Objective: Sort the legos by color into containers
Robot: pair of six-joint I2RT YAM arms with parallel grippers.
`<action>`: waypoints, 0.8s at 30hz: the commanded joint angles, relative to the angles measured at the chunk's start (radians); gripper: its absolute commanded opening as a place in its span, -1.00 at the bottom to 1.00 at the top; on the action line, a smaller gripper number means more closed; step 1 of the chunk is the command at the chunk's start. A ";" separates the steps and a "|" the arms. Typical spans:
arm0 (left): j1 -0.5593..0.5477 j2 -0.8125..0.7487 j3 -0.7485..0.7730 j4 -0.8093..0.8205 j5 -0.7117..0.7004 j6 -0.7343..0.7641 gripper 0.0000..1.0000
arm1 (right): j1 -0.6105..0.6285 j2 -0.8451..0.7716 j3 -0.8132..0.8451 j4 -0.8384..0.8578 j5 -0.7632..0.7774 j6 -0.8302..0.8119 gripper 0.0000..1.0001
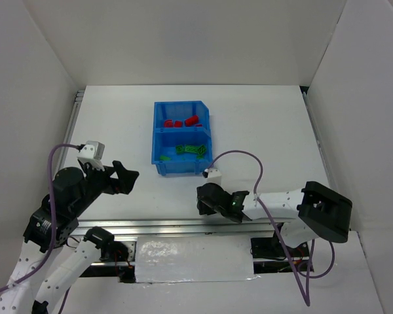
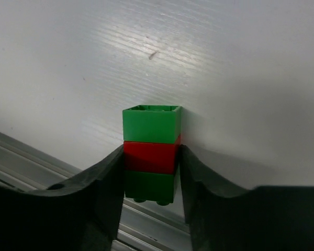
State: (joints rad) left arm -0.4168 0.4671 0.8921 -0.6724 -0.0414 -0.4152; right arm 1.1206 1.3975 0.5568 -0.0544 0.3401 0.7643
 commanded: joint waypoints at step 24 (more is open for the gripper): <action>-0.008 0.059 -0.079 0.497 0.797 -0.220 0.99 | 0.007 -0.609 0.074 0.177 -0.549 -0.149 -0.64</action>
State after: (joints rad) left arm -0.4217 0.5308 0.7967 -0.3496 0.6170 -0.5541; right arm 1.1278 0.8017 0.5915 0.0872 -0.1181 0.6559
